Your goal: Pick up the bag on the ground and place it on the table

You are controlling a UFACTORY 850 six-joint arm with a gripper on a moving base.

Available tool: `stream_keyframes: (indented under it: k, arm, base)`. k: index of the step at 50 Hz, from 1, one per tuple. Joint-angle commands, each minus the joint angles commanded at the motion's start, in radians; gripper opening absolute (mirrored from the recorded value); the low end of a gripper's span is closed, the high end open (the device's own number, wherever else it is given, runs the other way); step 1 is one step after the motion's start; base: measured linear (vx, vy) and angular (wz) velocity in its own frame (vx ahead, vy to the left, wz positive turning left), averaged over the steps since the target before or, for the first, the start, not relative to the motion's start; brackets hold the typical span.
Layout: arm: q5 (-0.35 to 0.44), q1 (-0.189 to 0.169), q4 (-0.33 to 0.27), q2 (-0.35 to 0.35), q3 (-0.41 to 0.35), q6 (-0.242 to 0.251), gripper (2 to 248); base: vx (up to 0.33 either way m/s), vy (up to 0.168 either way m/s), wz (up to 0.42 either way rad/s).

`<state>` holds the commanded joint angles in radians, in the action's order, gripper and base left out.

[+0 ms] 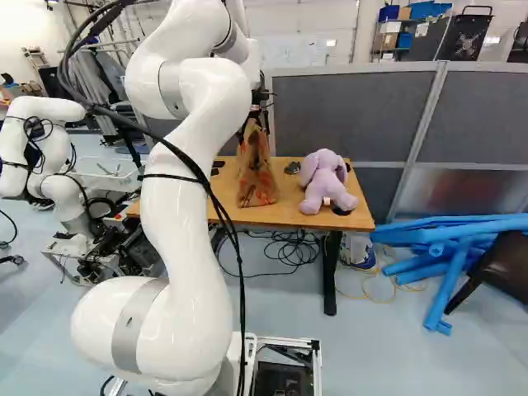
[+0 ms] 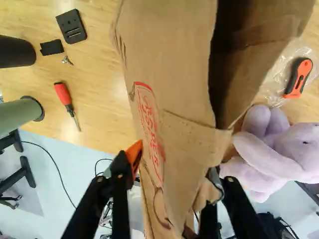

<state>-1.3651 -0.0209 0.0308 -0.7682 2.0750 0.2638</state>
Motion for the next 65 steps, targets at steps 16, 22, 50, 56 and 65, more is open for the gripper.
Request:
stream_keyframes:
  k: [16, 22, 50, 56, 65]
  arm:
    - [0.000, 0.000, 0.000, 0.000, 0.000, 0.000, 222]
    - [0.000, 0.000, 0.000, 0.000, 0.000, 0.000, 247]
    - [0.109, 0.000, 0.000, 0.056, -0.039, 0.000, 247]
    - [0.128, 0.001, 0.000, 0.082, -0.060, 0.000, 247]
    - [0.144, 0.002, 0.000, 0.123, -0.092, 0.000, 247]
  base:
    - [0.000, 0.000, 0.000]
    - [0.000, 0.000, 0.000]
    - [0.000, 0.000, 0.000]
    - [0.000, 0.000, 0.000]
    - [0.000, 0.000, 0.000]
